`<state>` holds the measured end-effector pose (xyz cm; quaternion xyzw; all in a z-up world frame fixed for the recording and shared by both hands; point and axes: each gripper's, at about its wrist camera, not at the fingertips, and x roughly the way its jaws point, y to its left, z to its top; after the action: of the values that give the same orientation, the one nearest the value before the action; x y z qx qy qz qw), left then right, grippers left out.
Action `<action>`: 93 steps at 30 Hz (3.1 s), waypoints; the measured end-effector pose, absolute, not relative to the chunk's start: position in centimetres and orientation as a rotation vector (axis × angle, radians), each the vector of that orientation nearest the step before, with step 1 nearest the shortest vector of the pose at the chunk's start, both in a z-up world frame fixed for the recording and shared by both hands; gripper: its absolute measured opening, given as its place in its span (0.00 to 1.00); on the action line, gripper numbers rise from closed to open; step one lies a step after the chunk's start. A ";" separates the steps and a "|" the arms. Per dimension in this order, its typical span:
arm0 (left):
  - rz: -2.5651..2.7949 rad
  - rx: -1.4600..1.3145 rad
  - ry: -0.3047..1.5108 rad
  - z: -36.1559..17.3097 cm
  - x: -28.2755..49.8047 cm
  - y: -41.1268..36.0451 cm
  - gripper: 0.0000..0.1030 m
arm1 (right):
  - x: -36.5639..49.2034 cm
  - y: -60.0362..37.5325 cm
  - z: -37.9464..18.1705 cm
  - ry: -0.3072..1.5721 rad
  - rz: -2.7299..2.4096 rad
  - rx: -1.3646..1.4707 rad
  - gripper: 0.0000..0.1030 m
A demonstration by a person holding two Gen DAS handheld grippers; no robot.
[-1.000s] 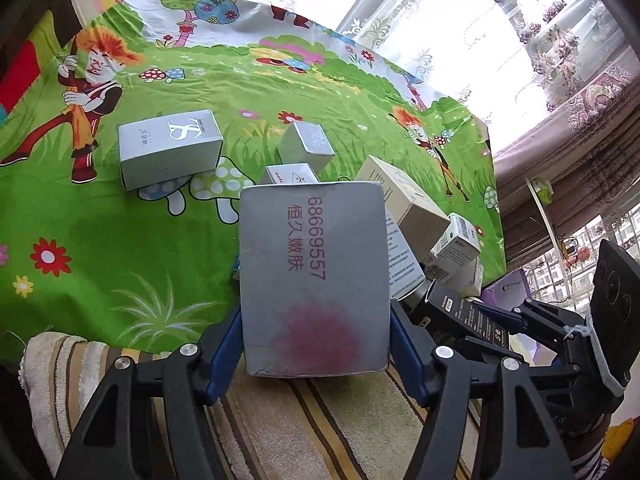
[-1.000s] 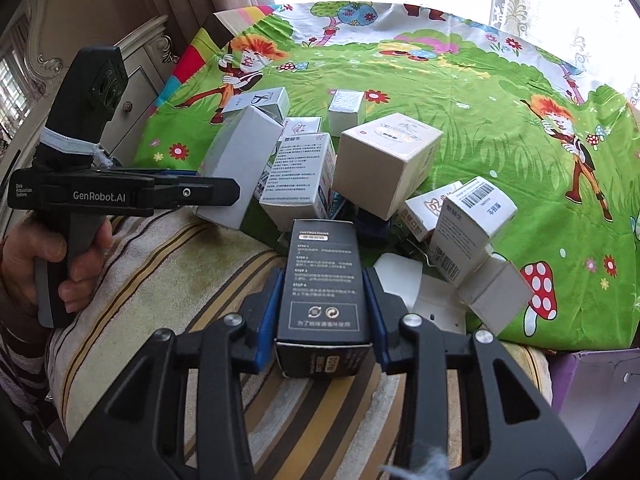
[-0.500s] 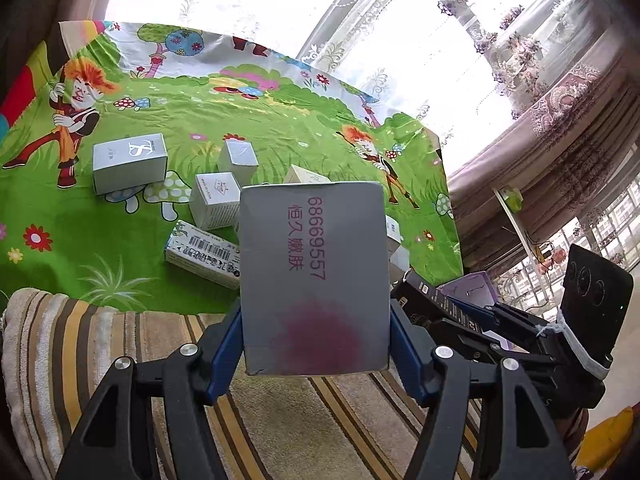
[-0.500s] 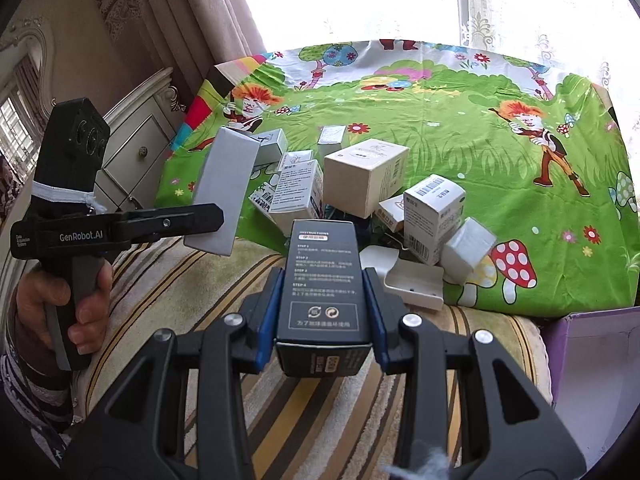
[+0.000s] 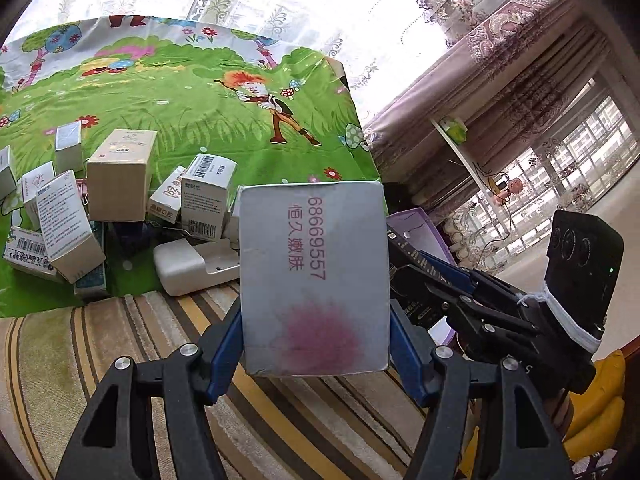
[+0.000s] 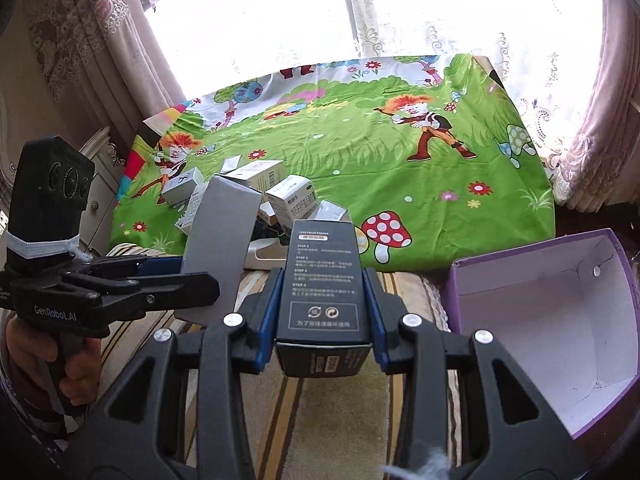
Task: Organize rigid objects
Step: 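Carry both held boxes over the open purple-rimmed box, then open the left tool to drop the white box while right tool drops black box, then move both tools back over the boxes on the bed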
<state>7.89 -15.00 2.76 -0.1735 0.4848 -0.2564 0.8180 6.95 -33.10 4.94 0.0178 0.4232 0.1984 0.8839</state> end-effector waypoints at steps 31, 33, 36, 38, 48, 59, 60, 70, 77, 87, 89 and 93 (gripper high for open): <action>-0.778 -0.062 1.256 -1.8 12.6 -36.3 0.66 | 6.5 -52.6 -2.2 0.988 -0.116 0.299 0.43; -0.775 -0.060 1.265 -2.1 12.8 -36.4 0.73 | 6.6 -52.8 -2.5 0.999 -0.127 0.300 0.43; -0.780 -0.075 1.251 -1.8 12.8 -36.1 0.78 | 6.6 -52.9 -2.8 1.015 -0.118 0.318 0.49; -0.776 -0.077 1.233 -1.3 12.8 -35.9 0.81 | 6.6 -52.8 -2.7 1.011 -0.107 0.321 0.57; -0.658 -0.022 1.067 1.5 11.8 -33.7 0.82 | 6.7 -51.7 -1.1 0.968 -0.092 0.295 0.75; -0.514 0.047 0.800 5.9 11.3 -27.2 0.82 | 7.4 -47.1 2.6 0.875 0.005 0.189 0.77; -0.502 0.044 0.784 6.1 11.4 -26.2 0.82 | 7.6 -46.5 2.8 0.873 0.017 0.179 0.77; -0.303 0.051 0.694 6.8 10.8 -17.4 0.82 | 10.0 -40.0 3.8 0.862 0.169 0.127 0.78; -0.205 -0.009 0.717 6.1 11.2 -11.5 0.82 | 11.2 -35.4 3.7 0.873 0.252 0.033 0.78; -0.046 -0.114 0.731 6.6 12.6 -2.6 0.82 | 12.8 -28.9 3.4 0.868 0.378 -0.149 0.79; -0.009 -0.147 0.731 6.7 13.0 -0.5 0.82 | 13.1 -27.7 3.3 0.863 0.402 -0.175 0.79; 0.073 -0.236 0.746 6.5 13.8 3.9 0.82 | 13.8 -25.5 3.0 0.872 0.439 -0.219 0.79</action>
<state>13.84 3.89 6.55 -0.1148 0.3634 0.0357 0.9239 13.81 -25.53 2.95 -0.1048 0.4179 0.2105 0.8775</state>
